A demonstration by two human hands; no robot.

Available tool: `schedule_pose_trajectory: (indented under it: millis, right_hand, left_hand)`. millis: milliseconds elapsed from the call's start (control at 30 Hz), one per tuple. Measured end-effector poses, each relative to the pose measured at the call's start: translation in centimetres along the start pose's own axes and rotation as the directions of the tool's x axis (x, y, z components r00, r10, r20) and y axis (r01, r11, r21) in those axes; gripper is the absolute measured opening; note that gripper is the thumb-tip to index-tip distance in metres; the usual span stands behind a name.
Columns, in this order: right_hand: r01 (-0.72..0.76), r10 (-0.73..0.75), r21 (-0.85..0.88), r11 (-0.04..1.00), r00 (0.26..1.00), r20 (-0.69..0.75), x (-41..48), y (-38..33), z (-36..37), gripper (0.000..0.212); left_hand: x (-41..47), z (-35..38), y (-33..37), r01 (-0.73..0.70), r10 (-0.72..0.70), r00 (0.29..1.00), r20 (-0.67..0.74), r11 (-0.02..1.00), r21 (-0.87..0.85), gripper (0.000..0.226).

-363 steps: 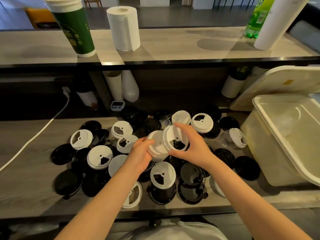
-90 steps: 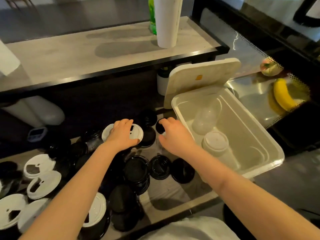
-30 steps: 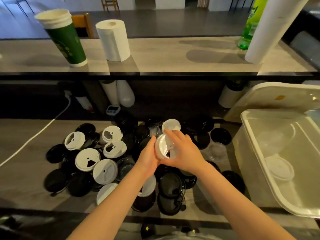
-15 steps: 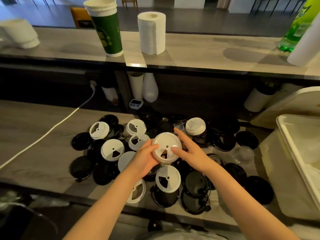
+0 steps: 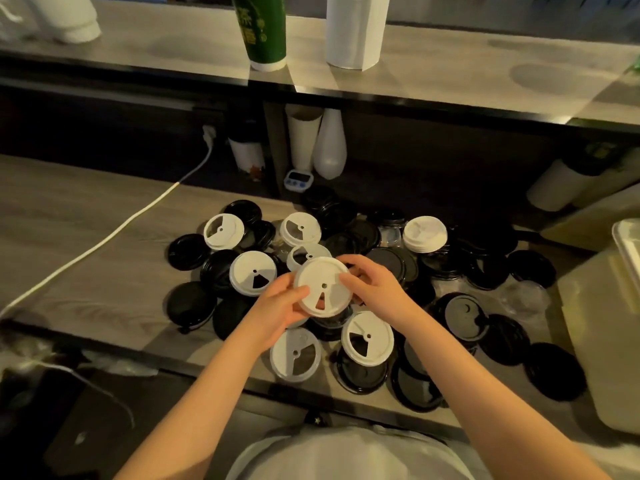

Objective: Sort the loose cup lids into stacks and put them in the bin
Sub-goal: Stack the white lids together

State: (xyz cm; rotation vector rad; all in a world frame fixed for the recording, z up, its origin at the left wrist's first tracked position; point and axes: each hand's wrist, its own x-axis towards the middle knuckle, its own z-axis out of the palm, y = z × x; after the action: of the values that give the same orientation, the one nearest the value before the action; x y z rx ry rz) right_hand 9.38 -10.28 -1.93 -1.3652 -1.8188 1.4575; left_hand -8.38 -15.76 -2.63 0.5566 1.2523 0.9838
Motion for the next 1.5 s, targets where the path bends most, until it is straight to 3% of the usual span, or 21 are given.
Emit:
schedule_pose_trajectory:
  millis: [233, 333, 400, 467, 567, 667, 833, 933, 1033, 1233, 1367, 1500]
  right_hand:
    - [-0.020, 0.020, 0.007, 1.000, 1.000, 0.007, -0.8, -0.1, 0.8, 0.022]
    - [-0.088, 0.088, -0.001, 0.996, 0.996, 0.017, -1.4, 0.6, 0.1, 0.038]
    - [-0.100, 0.094, -0.151, 0.984, 0.995, -0.045, -2.2, 1.4, -0.7, 0.046]
    - [-0.089, 0.064, -0.431, 0.898, 0.995, -0.072, -3.4, 2.2, -1.4, 0.051]
    - [-0.025, 0.088, -0.690, 0.723, 0.995, 0.056, -4.8, 3.3, -1.4, 0.075]
    - [0.016, 0.179, -0.785, 0.619, 0.970, 0.162, -5.4, 4.2, -0.5, 0.101]
    - [0.038, 0.177, -0.826, 0.562, 0.970, 0.165, -5.1, 5.4, 0.4, 0.103]
    - [0.019, 0.161, -0.793, 0.610, 0.976, 0.147, -5.2, 5.8, 0.3, 0.101]
    - [-0.026, 0.130, -0.681, 0.731, 0.986, 0.101, -5.8, 5.8, -0.6, 0.100]
    - [-0.004, -0.021, -0.363, 0.932, 0.998, -0.063, -6.2, 3.9, -2.3, 0.102]
    - [0.073, -0.094, -0.253, 0.965, 0.993, -0.073, -5.3, 1.6, -1.5, 0.100]
    - [0.149, -0.151, -0.292, 0.945, 0.988, 0.017, -4.9, 0.8, 0.2, 0.103]
  left_hand:
    - [-0.4, -0.4, -0.7, 0.001, -0.002, 1.000, -0.012, 1.000, -0.028, 0.022]
    - [-0.3, 0.0, -0.9, -0.007, 0.005, 0.997, -0.073, 1.000, -0.031, 0.020]
    - [-0.2, 0.2, -1.1, -0.019, 0.010, 0.991, -0.136, 0.998, -0.063, 0.019]
    - [0.0, 0.2, -1.3, -0.031, 0.013, 0.984, -0.175, 0.994, -0.101, 0.020]
    - [0.1, 0.2, -1.9, -0.043, 0.019, 0.984, -0.179, 0.991, -0.129, 0.023]
    - [0.0, 0.6, -2.3, -0.053, 0.027, 0.983, -0.180, 0.989, -0.137, 0.032]
    - [-0.1, 1.1, -2.3, -0.045, 0.020, 0.981, -0.192, 0.990, -0.131, 0.023]
    - [-0.2, 1.2, -2.4, -0.038, 0.007, 0.979, -0.204, 0.988, -0.148, 0.036]
    - [-0.1, 1.2, -2.5, -0.030, -0.001, 0.977, -0.213, 0.989, -0.144, 0.041]
    - [-0.2, 2.1, -2.6, -0.018, -0.015, 0.982, -0.188, 0.986, -0.168, 0.030]
    - [-0.5, 3.3, -2.6, -0.002, -0.016, 0.996, -0.084, 0.978, -0.209, 0.027]
    - [-0.9, 4.0, -2.5, 0.078, -0.086, 0.996, -0.025, 0.969, -0.233, 0.038]
